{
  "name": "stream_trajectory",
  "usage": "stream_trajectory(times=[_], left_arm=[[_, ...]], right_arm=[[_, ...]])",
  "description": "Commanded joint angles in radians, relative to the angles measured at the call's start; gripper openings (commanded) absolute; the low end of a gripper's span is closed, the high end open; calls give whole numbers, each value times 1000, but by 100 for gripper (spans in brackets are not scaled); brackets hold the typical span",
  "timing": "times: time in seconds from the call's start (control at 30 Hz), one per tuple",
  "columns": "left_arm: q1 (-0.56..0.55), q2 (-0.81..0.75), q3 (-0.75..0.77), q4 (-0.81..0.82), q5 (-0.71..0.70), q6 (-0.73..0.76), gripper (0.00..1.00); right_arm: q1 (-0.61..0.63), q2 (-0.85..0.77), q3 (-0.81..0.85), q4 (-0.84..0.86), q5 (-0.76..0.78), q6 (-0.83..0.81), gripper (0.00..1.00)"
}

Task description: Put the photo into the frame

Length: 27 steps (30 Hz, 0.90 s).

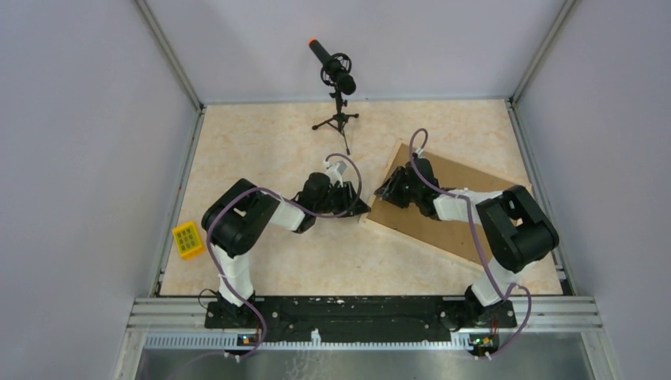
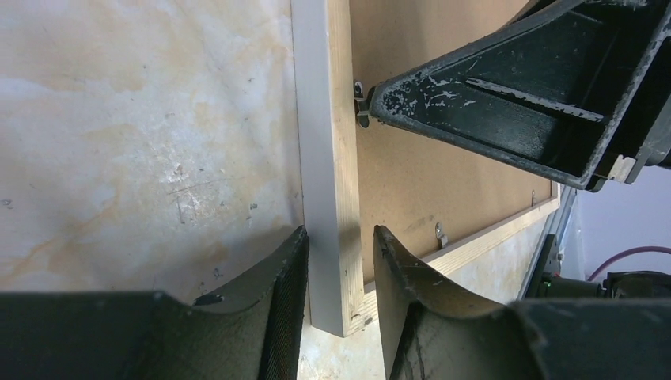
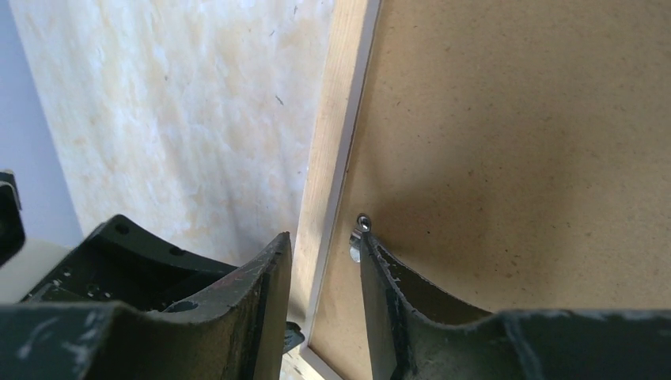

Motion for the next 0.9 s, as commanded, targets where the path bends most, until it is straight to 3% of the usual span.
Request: stream_trajectory(times=[0.0,0.37,0.5,0.7,0.87], left_arm=[[-19,42,14,-46,6,6,41],[-29,42,22,-60,-4,10,38],[-30,42,28,-70,-7,15,38],[-30,31,26,-85,-22,26,37],[-30,36,30,-89,-22,26,37]], right_arm=[[11,14,-61,87,56,140,38],[58,33,-158,232,178,405,38],[63,55,-140,195,191,380,38],[63,-40,-155,65,241,275,39],[64,-78,-188,66,231,241,39]])
